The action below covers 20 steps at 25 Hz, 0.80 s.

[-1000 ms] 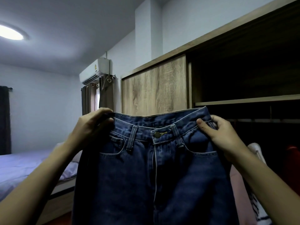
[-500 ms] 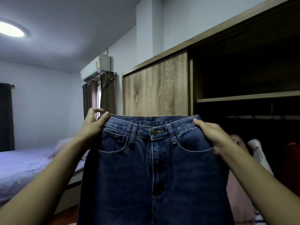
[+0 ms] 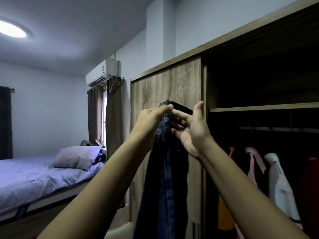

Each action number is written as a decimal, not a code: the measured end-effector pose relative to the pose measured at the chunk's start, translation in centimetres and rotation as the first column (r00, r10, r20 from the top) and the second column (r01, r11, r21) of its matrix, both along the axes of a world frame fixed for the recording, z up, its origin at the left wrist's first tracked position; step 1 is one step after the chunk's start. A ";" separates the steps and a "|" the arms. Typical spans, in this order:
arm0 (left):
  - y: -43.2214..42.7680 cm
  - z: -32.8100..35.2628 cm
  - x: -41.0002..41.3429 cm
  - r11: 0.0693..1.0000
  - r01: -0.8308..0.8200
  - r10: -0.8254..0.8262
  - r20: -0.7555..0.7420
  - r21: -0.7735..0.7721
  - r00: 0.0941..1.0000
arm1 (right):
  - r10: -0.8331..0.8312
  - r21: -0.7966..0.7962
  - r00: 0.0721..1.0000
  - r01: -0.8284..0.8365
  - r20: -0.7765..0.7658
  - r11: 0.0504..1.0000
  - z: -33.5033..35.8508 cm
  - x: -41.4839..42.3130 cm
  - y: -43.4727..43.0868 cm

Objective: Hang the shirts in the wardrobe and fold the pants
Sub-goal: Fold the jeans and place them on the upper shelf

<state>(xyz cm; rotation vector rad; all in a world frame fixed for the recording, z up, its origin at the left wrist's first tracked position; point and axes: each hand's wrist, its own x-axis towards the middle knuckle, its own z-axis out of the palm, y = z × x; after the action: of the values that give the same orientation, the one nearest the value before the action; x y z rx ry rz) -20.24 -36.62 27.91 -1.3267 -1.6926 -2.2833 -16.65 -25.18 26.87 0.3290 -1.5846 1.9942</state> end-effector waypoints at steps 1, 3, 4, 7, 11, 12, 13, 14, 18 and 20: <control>-0.2 -0.2 0.0 1.000 -0.016 0.016 -0.010 0.015 1.000 | 0.024 0.043 1.000 -0.025 0.014 0.999 0.3 0.5 0.2; -0.4 -0.5 -0.1 0.994 -0.092 0.093 -0.017 0.052 0.995 | 0.019 0.187 1.000 -0.023 0.025 0.982 0.9 0.6 0.6; -0.5 -0.7 -0.3 0.991 -0.116 0.116 -0.001 0.065 0.993 | -0.025 0.274 1.000 0.022 0.008 0.961 1.1 0.5 0.6; -1.0 -0.4 0.7 0.982 -0.185 0.180 0.099 0.046 0.979 | -0.408 0.477 0.898 0.435 -0.165 0.764 0.8 0.0 1.6; -3.4 1.2 1.0 0.960 -0.268 0.257 0.139 0.074 0.956 | -0.621 0.508 0.749 0.638 -0.232 0.579 -3.0 0.4 3.1; -3.6 1.1 0.8 0.945 -0.312 0.306 0.075 0.097 0.949 | -0.583 0.459 0.782 0.610 -0.220 0.646 -3.6 0.5 3.0; -3.7 0.8 0.5 0.910 -0.403 0.410 -0.058 0.097 0.910 | -0.577 0.419 0.782 0.618 -0.236 0.666 -4.1 0.1 3.0; -3.6 0.2 0.3 0.846 -0.528 0.531 -0.228 0.079 0.816 | -0.591 0.417 0.766 0.638 -0.253 0.648 -4.2 -0.3 2.9; -4.2 -1.9 -1.4 0.579 -0.799 0.757 -0.470 0.162 0.453 | -0.536 0.459 0.808 0.584 -0.246 0.670 -5.2 -0.5 2.4; -4.5 -1.2 -1.8 0.592 -0.772 0.775 -0.430 0.234 0.464 | -0.482 0.388 0.809 0.586 -0.338 0.711 -6.3 1.1 3.3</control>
<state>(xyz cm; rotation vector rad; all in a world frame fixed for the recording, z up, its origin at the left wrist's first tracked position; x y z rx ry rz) -22.03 -41.10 26.73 -0.7408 -1.5937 -1.2660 -15.56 -21.92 20.56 0.2151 -1.7630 1.0700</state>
